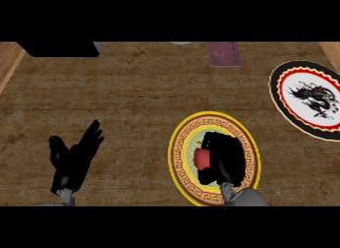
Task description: Pick the bell pepper from the plate and place it in the plate
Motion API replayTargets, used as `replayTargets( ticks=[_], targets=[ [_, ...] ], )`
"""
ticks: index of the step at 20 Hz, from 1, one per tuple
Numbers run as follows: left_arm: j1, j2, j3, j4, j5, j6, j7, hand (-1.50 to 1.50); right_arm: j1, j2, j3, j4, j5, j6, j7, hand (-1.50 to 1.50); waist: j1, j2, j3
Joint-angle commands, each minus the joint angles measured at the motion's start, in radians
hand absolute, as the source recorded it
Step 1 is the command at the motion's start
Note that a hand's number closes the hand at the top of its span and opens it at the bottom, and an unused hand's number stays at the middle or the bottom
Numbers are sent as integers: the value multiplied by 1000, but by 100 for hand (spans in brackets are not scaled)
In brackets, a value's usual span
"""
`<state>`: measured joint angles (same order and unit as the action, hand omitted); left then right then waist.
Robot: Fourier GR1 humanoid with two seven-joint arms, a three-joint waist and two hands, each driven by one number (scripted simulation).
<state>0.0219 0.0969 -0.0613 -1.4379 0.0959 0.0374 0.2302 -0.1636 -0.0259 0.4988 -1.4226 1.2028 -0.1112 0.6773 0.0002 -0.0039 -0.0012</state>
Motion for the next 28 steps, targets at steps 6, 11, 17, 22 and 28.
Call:
replayTargets(
  ticks=[6,11,17,22,28],
  targets=[
    [-8,7,28,-14,12,11,19,0,335,-333,133,-323,-214,-21,-471,150,-30,-2,2],
    [21,-2,12,-36,8,8,15,0,426,-395,44,-547,-290,-235,-609,150,-26,-3,3],
    [8,-13,-1,-31,-5,9,8,0,514,-410,-138,-678,-535,-295,-637,150,-14,2,2],
    [39,-23,-16,-56,-13,12,17,0,549,-439,-335,-645,-823,-290,-734,150,-9,2,3],
    [23,-34,-28,-51,-35,29,23,0,341,-401,-563,-351,-1102,-222,-874,150,5,4,3]
  ],
)
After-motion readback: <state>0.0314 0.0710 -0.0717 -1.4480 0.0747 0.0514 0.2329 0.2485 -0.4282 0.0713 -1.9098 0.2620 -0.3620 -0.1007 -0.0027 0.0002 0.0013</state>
